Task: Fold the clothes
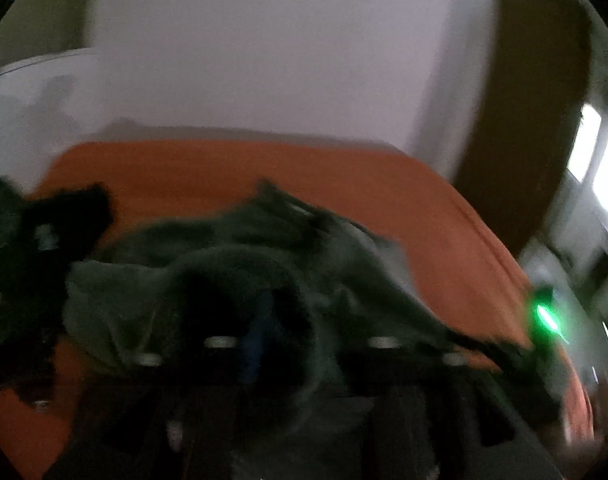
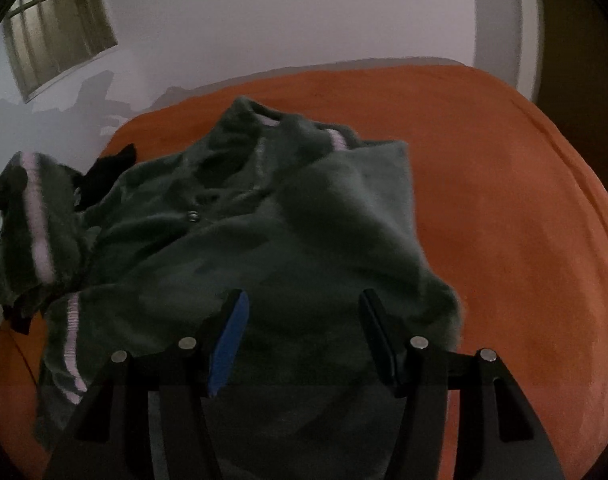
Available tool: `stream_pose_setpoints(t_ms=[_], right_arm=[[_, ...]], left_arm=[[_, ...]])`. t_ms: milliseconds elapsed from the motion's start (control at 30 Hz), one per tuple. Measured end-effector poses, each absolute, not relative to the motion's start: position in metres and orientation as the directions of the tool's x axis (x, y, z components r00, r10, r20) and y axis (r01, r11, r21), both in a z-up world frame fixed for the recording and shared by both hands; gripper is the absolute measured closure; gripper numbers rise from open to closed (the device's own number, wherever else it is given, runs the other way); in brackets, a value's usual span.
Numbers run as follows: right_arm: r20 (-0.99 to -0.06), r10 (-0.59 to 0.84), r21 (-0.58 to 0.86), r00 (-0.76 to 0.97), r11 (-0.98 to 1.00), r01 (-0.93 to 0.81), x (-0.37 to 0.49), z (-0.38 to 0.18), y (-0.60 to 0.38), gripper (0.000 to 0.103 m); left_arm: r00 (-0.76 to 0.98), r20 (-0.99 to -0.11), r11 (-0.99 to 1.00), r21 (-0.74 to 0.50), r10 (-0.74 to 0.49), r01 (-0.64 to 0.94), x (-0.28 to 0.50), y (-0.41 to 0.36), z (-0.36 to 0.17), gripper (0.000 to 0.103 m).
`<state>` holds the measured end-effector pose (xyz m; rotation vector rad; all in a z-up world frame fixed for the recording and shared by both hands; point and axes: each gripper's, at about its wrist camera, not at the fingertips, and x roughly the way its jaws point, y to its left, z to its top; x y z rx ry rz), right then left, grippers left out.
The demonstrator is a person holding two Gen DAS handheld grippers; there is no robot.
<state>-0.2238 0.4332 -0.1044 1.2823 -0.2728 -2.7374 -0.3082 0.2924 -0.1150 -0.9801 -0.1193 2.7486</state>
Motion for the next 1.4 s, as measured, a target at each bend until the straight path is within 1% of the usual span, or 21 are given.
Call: stream_pose_setpoints(t_ms=[67, 100, 133, 267, 333, 433, 533, 633, 767, 800, 833, 900, 967, 1067, 1133, 1200, 1233, 1267, 1333, 1367, 1400], right_arm=[[-0.751, -0.207, 0.241, -0.627, -0.97, 0.032, -0.226, -0.106, 0.436, 0.046], [-0.751, -0.224, 0.257, -0.621, -0.966, 0.037, -0.227, -0.106, 0.437, 0.046], [-0.751, -0.242, 0.274, -0.615, -0.961, 0.043, -0.228, -0.107, 0.438, 0.046], [-0.744, -0.313, 0.341, -0.59, -0.938, 0.068, -0.232, -0.11, 0.442, 0.046], [-0.734, -0.373, 0.38, -0.567, -0.918, 0.112, -0.233, -0.111, 0.429, 0.046], [-0.729, -0.458, 0.438, -0.508, -0.883, 0.169, -0.234, -0.118, 0.404, 0.043], [-0.753, -0.48, 0.444, -0.449, -0.875, 0.192, -0.234, -0.126, 0.382, 0.043], [-0.778, -0.466, 0.437, -0.421, -0.883, 0.171, -0.235, -0.134, 0.373, 0.042], [-0.76, -0.501, 0.494, -0.413, -0.859, 0.134, -0.246, -0.139, 0.373, 0.042], [-0.746, -0.516, 0.506, -0.422, -0.85, 0.145, -0.252, -0.137, 0.37, 0.044], [-0.74, -0.518, 0.5, -0.43, -0.851, 0.164, -0.259, -0.135, 0.365, 0.065], [-0.747, -0.502, 0.462, -0.437, -0.864, 0.202, -0.276, -0.126, 0.354, 0.096], [-0.715, -0.502, 0.454, -0.486, -0.863, 0.223, -0.288, -0.103, 0.351, 0.096], [-0.603, -0.478, 0.437, -0.639, -0.868, 0.236, -0.292, -0.036, 0.375, 0.096], [-0.526, -0.428, 0.418, -0.735, -0.883, 0.214, -0.287, 0.003, 0.402, 0.096], [-0.494, -0.337, 0.374, -0.801, -0.914, 0.154, -0.285, 0.027, 0.432, 0.096], [-0.509, -0.294, 0.347, -0.809, -0.93, 0.119, -0.288, 0.029, 0.444, 0.095], [-0.548, -0.263, 0.319, -0.794, -0.943, 0.092, -0.296, 0.022, 0.452, 0.095], [-0.67, -0.239, 0.281, -0.703, -0.958, 0.057, -0.316, -0.003, 0.46, 0.095], [-0.72, -0.237, 0.282, -0.652, -0.959, 0.037, -0.323, -0.02, 0.465, 0.093], [-0.752, -0.245, 0.298, -0.612, -0.954, 0.017, -0.325, -0.033, 0.47, 0.087]], left_arm=[[-0.775, -0.575, -0.965, -0.144, 0.262, -0.219, -0.286, 0.296, -0.113, 0.037], [-0.783, -0.557, -0.961, -0.145, 0.276, -0.235, -0.276, 0.297, -0.111, 0.028], [-0.781, -0.555, -0.958, -0.171, 0.287, -0.231, -0.272, 0.289, -0.11, 0.025], [-0.757, -0.579, -0.94, -0.314, 0.301, -0.134, -0.271, 0.235, -0.112, 0.025], [-0.765, -0.585, -0.936, -0.348, 0.269, -0.063, -0.27, 0.201, -0.117, 0.025], [-0.779, -0.615, -0.943, -0.317, 0.124, 0.1, -0.271, 0.141, -0.128, 0.025], [-0.744, -0.668, -0.908, -0.31, -0.001, 0.28, -0.274, 0.075, -0.143, 0.025], [-0.705, -0.705, -0.858, -0.316, -0.073, 0.405, -0.273, 0.021, -0.158, 0.026], [-0.668, -0.734, -0.858, -0.259, -0.125, 0.445, -0.294, -0.011, -0.165, 0.026], [-0.659, -0.74, -0.861, -0.24, -0.138, 0.449, -0.304, -0.013, -0.164, 0.026], [-0.65, -0.745, -0.865, -0.221, -0.149, 0.451, -0.315, -0.015, -0.163, 0.026], [-0.642, -0.751, -0.888, -0.179, -0.154, 0.424, -0.346, -0.014, -0.158, 0.026], [-0.629, -0.763, -0.904, -0.15, -0.152, 0.401, -0.375, -0.012, -0.158, 0.026], [-0.624, -0.765, -0.917, -0.121, -0.158, 0.381, -0.41, -0.009, -0.156, 0.026], [-0.621, -0.767, -0.92, -0.109, -0.163, 0.376, -0.425, -0.008, -0.158, 0.025], [-0.616, -0.77, -0.925, -0.094, -0.167, 0.369, -0.441, -0.006, -0.167, 0.025], [-0.602, -0.78, -0.927, -0.079, -0.171, 0.367, -0.45, -0.004, -0.174, 0.025], [-0.588, -0.79, -0.929, -0.066, -0.174, 0.364, -0.458, -0.003, -0.18, 0.025], [-0.557, -0.816, -0.935, -0.063, -0.152, 0.348, -0.47, 0.001, -0.192, 0.026], [-0.542, -0.829, -0.939, -0.066, -0.136, 0.337, -0.476, 0.004, -0.198, 0.025], [-0.537, -0.836, -0.945, -0.077, -0.113, 0.319, -0.479, 0.007, -0.202, 0.025]])
